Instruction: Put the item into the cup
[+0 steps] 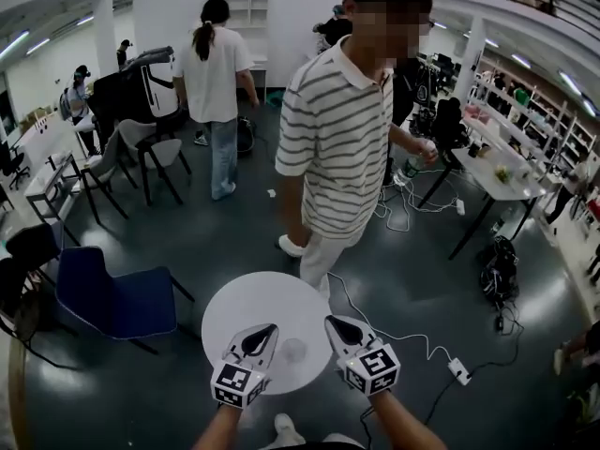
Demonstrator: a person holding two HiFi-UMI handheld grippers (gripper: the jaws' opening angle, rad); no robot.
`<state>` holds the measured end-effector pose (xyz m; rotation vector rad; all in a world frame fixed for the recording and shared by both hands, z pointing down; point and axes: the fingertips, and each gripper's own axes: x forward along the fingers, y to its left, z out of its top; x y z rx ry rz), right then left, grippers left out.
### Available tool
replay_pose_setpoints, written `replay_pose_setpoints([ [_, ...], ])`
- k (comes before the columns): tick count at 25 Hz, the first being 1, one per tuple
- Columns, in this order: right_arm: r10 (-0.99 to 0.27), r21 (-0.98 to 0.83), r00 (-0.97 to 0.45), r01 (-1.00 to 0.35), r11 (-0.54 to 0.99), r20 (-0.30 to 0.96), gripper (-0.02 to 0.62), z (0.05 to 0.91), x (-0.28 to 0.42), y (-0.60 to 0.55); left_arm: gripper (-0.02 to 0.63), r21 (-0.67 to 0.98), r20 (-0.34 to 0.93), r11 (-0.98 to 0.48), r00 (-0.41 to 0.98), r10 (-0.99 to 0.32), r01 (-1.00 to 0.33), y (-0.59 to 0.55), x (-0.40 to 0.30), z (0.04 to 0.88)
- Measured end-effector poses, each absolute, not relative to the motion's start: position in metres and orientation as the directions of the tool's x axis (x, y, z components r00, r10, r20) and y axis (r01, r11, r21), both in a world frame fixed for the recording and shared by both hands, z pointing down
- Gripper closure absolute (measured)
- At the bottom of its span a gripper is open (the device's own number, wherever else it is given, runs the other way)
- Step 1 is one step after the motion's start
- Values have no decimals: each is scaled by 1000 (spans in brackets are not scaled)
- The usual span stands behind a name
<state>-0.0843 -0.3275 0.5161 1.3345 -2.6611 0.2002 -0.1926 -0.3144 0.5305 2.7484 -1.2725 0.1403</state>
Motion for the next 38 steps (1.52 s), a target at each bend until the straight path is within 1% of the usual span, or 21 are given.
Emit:
replay_pose_setpoints([
  [7,-783,-58,-592,-803,593,191,580,505,-59,-304,589,72,105,-642,646,-756,-763,-290,-168,507],
  [31,-770,-62,-626,-779,624,124,580,477,40,-186,589,13,78,-613,612,-787,-790,-164,-71,473],
  [38,-757,-65,-645,-764,642,98,580,476,68,-151,589,2,72,-589,588,-806,-808,-127,-45,474],
])
